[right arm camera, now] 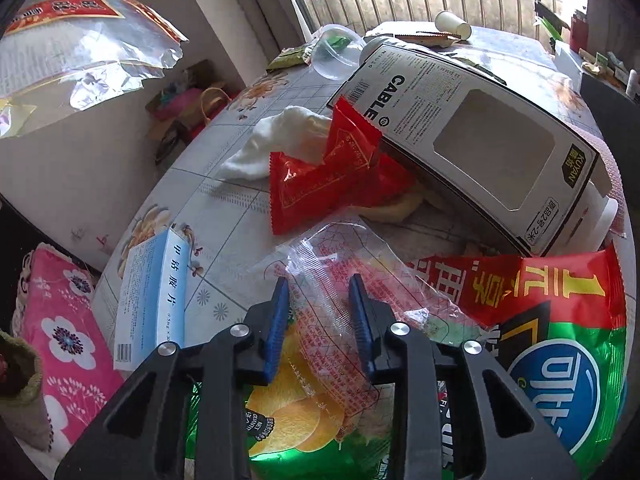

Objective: Collect trash

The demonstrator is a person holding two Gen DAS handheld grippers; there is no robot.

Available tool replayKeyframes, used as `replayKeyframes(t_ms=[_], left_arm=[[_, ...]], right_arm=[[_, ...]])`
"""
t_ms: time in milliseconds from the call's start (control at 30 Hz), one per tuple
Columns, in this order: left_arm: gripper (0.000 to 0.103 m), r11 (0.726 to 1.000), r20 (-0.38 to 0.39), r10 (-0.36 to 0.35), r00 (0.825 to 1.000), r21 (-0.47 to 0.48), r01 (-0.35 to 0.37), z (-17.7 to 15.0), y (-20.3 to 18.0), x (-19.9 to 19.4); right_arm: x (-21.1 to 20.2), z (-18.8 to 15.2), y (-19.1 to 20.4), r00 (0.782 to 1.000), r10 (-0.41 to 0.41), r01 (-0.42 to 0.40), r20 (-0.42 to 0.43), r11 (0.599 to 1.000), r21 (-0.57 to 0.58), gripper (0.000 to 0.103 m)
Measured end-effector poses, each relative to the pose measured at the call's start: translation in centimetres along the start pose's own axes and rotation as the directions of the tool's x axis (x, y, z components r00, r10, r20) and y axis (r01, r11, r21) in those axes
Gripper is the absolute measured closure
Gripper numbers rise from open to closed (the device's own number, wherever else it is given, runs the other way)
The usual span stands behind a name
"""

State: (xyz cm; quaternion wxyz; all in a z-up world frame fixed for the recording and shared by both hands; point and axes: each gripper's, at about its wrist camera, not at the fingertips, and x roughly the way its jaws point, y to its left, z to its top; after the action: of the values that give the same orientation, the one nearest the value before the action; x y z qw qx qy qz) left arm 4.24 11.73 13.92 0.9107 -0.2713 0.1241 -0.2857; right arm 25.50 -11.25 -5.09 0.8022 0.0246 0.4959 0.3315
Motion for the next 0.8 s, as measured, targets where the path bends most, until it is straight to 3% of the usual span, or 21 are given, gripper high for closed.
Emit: replayKeyframes(t_ms=[133,233,367,467,633,733,800], left_arm=[[0.103,1.0,-0.007,-0.012,1.0,0.0,0.012,0.3,0.4,1.9],[0.103,1.0,-0.012,-0.025,1.0,0.014,0.025,0.6,0.0,3.3],[0.103,0.998,-0.031,-0.056,0.998,0.036,0.057,1.0,-1.0,5.8],[0.103,0.992,-0.055,-0.106,0.993,0.066,0.11,1.3,-2.9,8.1],[0.103,0.962,-0.134,-0.243,0.961,0.093,0.257,1.1,-6.8,13.9],[0.103,0.936,-0.213,-0.32,0.923,0.081,0.343,0.1,-9.3,18.6],[0.103,0.916,-0.279,-0.365,0.888,0.061,0.396,-1.1,-10.9,22.0]], right_arm=[[-1.2,-0.1,-1.9,0.994,0.081,-0.088,0.069,0.991,0.101,0.096],[-3.1,0.0,-2.8,0.977,0.143,-0.167,0.157,0.974,0.151,0.098],[-6.8,-0.4,-4.1,0.934,0.201,-0.263,0.294,0.946,0.19,0.098],[-11.0,-1.7,-5.6,0.886,0.207,-0.317,0.415,0.923,0.218,0.099],[-19.2,-5.9,-9.4,0.795,0.117,-0.337,0.595,0.901,0.274,0.099],[-24.0,-9.4,-12.2,0.76,-0.037,-0.256,0.649,0.901,0.35,0.099],[-26.5,-12.3,-14.4,0.739,-0.135,-0.211,0.66,0.884,0.417,0.099]])
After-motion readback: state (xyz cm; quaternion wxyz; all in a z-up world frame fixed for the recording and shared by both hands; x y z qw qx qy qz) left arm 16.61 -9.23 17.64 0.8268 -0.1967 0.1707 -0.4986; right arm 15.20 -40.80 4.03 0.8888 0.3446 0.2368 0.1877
